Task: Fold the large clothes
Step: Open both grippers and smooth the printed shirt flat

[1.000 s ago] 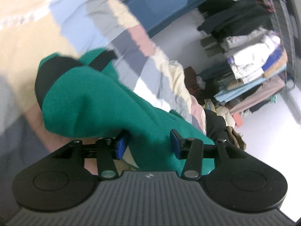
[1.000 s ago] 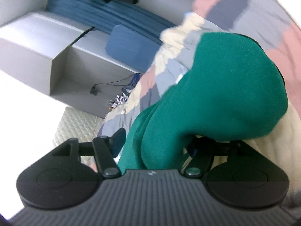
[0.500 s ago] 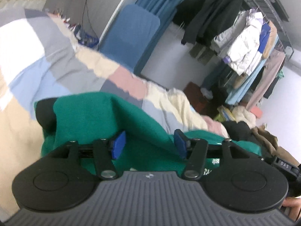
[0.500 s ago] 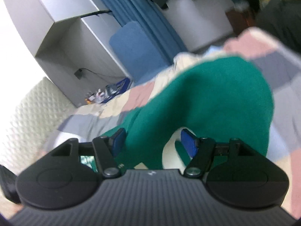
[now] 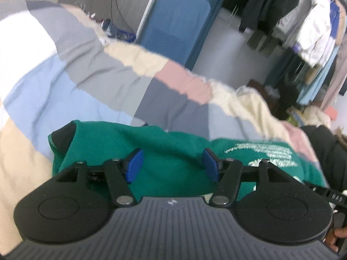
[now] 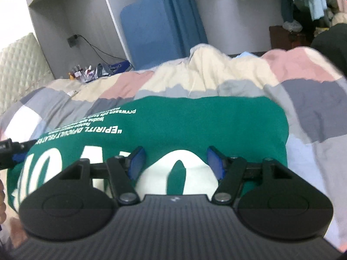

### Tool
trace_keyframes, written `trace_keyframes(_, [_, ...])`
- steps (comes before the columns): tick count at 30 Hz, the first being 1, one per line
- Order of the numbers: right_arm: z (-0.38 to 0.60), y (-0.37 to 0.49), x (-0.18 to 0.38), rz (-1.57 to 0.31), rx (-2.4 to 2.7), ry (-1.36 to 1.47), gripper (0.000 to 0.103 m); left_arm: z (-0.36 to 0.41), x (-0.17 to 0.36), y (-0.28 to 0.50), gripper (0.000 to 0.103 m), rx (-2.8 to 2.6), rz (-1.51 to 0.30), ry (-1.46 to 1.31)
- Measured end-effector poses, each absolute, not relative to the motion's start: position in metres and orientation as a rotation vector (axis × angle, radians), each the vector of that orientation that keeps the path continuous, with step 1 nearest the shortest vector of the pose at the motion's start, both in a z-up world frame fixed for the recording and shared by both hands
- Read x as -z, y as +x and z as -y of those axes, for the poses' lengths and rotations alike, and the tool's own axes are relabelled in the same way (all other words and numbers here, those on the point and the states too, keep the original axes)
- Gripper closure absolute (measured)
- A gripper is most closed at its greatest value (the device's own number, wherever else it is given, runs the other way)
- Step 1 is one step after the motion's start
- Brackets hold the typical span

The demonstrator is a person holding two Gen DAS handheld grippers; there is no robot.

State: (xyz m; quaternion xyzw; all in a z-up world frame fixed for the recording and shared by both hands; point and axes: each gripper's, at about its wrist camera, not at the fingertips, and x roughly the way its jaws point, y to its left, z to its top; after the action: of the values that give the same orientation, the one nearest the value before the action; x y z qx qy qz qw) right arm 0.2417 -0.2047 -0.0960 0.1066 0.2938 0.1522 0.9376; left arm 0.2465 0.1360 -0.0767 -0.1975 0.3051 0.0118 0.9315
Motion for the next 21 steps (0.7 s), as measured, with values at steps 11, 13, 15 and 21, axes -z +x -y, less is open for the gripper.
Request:
trace_keyframes(11, [0.208,0.258,0.112,-0.570,-0.327,0.273,0.036,-0.138,0.083,0.254,0.033,-0.025,-0.642,-0.438])
trace_keyframes(13, [0.210,0.255,0.108,-0.570,-0.326,0.286,0.036,-0.136,0.073,0.243,0.033,-0.028,-0.641,-0.445])
trace_keyframes(15, [0.212,0.250,0.101,-0.573,-0.313,0.307,0.035,-0.133,0.063,0.228,0.033,-0.011,-0.625,-0.462])
trace_keyframes(21, [0.226,0.212,0.074,-0.569,-0.317,0.505,0.033,-0.121,0.045,0.165,0.032,0.057,-0.650,-0.561])
